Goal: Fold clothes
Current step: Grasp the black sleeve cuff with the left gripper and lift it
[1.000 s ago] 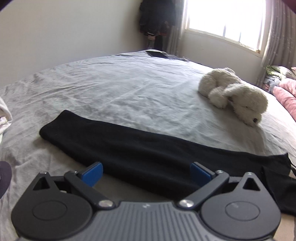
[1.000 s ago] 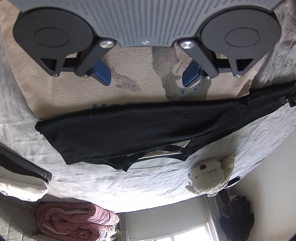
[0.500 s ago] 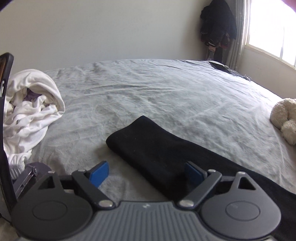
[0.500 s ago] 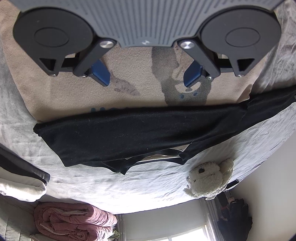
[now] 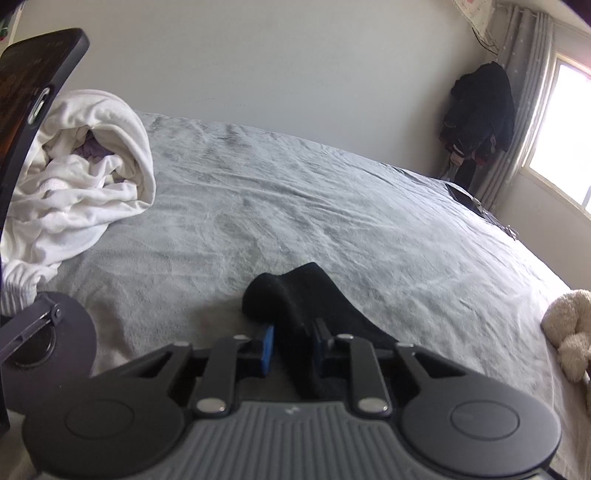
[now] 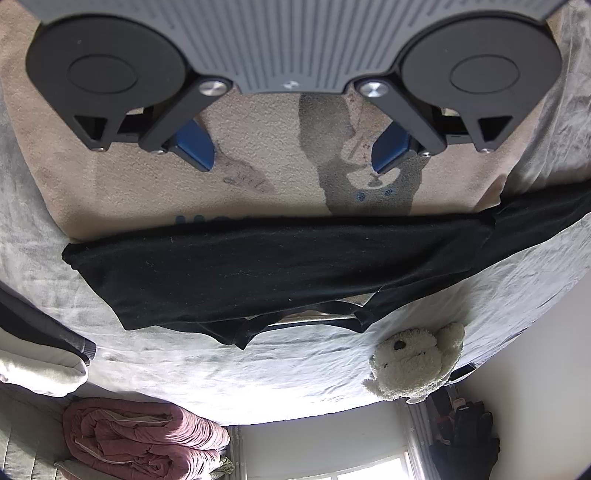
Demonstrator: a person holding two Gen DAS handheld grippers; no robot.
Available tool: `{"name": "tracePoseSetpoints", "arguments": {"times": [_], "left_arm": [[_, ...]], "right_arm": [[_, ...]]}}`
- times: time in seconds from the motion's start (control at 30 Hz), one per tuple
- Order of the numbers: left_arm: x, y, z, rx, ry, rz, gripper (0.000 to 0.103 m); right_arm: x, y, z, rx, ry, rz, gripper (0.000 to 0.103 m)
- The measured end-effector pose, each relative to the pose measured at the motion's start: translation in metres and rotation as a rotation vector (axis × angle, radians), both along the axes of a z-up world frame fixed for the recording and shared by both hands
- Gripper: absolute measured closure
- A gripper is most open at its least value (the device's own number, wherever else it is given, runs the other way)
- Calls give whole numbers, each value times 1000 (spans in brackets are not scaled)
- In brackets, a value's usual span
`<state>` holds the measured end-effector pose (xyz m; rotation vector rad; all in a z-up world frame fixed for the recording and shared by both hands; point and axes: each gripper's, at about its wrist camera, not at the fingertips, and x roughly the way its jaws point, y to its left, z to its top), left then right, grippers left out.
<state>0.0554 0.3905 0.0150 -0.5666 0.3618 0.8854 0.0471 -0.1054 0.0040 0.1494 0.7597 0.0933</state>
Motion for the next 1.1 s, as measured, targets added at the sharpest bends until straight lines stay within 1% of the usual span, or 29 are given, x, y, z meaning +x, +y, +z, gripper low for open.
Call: {"name": "tracePoseSetpoints", "arguments": {"times": [0.07,0.4,0.57,0.77,0.93,1.03,1.1], "left_arm": [[-2,-5,6,3,-38,-23,96],[-8,-31,38,20,-225,-143,97],[-5,-58,54,36,-283,-240,97],[2,-97,66,-3,-339,-385,97],[14,-134,69,-24,-348,-516,97],[19,-153,69,-54,-359,-586,97],[23,-165,68,-75,-372,-628,97]], "right_arm": [[0,1,1,1,-1,1,9],[-4,2,10,34,-19,23,9],[-7,1,15,52,-30,26,9],[-9,-2,24,100,-31,31,9],[2,-8,35,282,38,59,9],[15,-9,39,362,59,70,9],[24,-9,40,403,58,88,10]]}}
